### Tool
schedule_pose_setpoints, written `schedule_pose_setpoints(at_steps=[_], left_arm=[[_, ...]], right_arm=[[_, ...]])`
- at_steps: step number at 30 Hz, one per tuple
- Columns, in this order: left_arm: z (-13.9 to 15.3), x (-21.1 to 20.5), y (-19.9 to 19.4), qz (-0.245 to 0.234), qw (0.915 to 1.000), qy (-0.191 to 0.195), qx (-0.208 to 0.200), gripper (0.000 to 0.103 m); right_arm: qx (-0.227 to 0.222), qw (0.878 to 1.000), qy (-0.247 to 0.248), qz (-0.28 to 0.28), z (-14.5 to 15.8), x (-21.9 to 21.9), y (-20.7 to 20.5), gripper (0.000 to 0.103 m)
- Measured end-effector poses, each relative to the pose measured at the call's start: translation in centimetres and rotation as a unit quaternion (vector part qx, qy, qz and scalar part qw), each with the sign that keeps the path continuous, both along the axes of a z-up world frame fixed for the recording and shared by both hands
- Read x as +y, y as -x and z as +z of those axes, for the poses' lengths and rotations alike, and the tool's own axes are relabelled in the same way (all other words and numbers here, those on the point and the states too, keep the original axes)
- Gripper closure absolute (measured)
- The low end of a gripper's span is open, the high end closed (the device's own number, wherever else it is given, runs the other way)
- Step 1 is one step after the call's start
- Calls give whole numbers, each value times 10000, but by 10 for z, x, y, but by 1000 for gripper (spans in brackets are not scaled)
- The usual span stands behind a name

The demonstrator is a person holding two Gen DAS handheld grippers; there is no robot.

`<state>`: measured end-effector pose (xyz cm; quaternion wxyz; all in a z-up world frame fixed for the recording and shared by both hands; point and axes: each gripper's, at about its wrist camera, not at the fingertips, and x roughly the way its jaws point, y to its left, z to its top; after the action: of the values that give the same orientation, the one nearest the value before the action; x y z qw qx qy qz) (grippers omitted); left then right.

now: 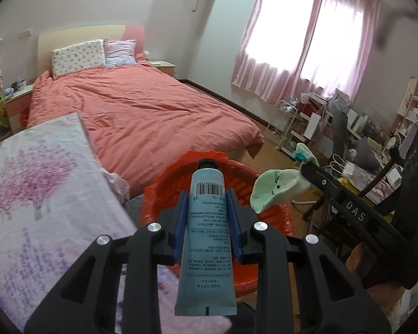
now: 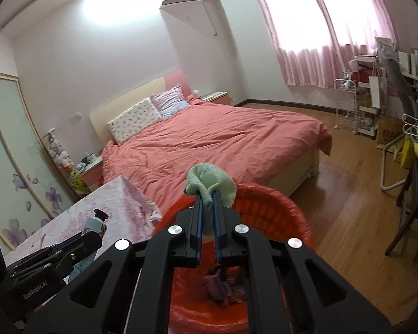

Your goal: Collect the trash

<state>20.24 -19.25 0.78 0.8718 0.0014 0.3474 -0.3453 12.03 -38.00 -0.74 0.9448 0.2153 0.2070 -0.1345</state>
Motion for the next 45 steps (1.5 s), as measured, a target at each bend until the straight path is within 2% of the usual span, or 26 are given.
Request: schedule_pose_setpoints(at_steps=[6,7,9,15,17,19,23,25,26,30,33,36,37,42,45], left_arm=[[-21,-24,-14,-26,9998,-118,166,74],[-22,-26,-15,-28,9997,-133,189,73],[-27,-27,-19,48,9995,-204,232,63],[-39,-8,-31,403,9978,-404,342,59],[-38,2,-30,514,9973,-432,310,58],[-34,14,-27,616,9968,-443,235,54],[-22,48,-9,851,9951,-491,-75,44],[-15,68,4,1002,9935,-486,-234,39],[-11,75,9,1064,9927,-482,-288,35],[1,110,34,1430,9871,-488,-536,18],[7,136,54,1765,9810,-473,-659,8],[10,158,75,2145,9720,-545,-785,4],[11,167,85,2329,9667,-608,-863,4],[11,189,118,2882,9471,-872,-1111,4],[10,201,138,3089,9394,-884,-1193,4]], right_arm=[[168,9997,-164,86,-11,-15,-11,93],[196,9993,-283,139,-15,-18,-14,87],[236,9988,-396,185,-19,-24,-15,75],[356,9980,-494,196,-27,-25,-9,64],[342,9987,-355,149,-23,-20,-2,58],[276,9994,-194,97,-17,-15,3,43],[93,9997,211,31,-2,2,20,27],[-25,9992,390,-11,6,13,31,16],[-79,9990,427,-33,9,19,37,14],[-214,9979,606,-83,17,37,52,3],[-273,9939,1022,-306,23,58,65,2],[-272,9884,1381,-569,24,75,76,2],[-312,9853,1544,-656,24,84,83,2],[-364,9796,1925,-450,21,108,103,2],[-260,9747,2192,-343,20,122,114,2]])
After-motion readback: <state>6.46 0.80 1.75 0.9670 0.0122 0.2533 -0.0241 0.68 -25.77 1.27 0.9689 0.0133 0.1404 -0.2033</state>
